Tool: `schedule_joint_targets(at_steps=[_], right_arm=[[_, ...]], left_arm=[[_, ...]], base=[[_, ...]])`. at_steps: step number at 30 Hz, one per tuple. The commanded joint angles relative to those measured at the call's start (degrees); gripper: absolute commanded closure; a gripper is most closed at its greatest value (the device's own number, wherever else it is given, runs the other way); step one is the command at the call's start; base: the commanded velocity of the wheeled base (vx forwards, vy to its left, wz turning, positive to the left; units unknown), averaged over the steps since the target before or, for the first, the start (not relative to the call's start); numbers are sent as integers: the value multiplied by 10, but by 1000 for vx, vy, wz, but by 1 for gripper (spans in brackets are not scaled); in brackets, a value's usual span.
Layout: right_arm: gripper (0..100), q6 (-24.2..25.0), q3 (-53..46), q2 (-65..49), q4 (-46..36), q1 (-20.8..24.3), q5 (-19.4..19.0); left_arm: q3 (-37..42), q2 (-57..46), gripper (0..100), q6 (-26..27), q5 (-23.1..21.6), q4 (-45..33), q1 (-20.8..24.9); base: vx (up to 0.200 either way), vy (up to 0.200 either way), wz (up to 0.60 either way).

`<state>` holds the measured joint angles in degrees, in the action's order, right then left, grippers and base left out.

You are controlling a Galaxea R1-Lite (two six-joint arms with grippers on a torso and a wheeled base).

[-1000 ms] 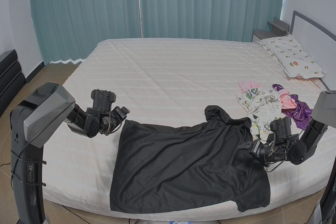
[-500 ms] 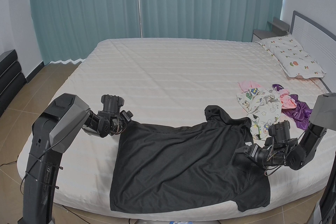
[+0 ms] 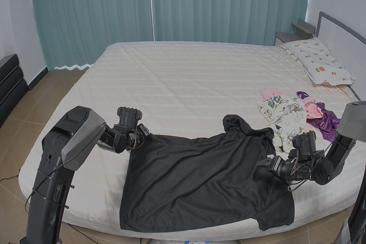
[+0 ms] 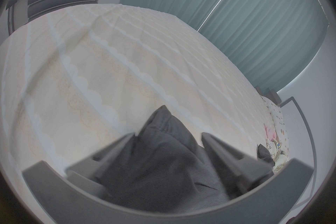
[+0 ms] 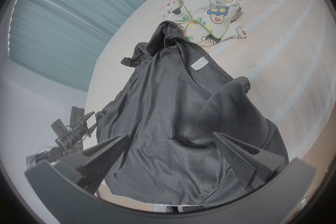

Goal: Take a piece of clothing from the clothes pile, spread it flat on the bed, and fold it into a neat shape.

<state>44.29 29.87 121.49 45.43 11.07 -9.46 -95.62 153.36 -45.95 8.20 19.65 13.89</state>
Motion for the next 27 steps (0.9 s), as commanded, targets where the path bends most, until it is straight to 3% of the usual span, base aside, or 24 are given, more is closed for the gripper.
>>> schedule_joint_targets(at_steps=[1, 9, 13, 15, 18, 27], right_arm=[[0, 3, 4, -1, 2, -2, 1], [0, 35, 8, -8, 84, -3, 29], [0, 36, 29, 5, 102, 1, 69], [0, 34, 69, 25, 104, 2, 134], [0, 32, 97, 42, 91, 2, 165], [0, 26, 199, 73, -12, -25, 162]], left_arm=[[3, -1, 100, 2, 12, 1, -3], [5, -25, 100, -3, 79, 1, -23], [13, -36, 100, -12, 95, 6, -33], [9, -42, 100, -31, 94, 4, -47], [7, -42, 100, -38, 90, 4, -56], [-4, -37, 100, -40, 89, 6, -83]], base=[[0, 0, 0], [0, 0, 0], [0, 0, 0], [0, 0, 0], [0, 0, 0], [0, 0, 0]])
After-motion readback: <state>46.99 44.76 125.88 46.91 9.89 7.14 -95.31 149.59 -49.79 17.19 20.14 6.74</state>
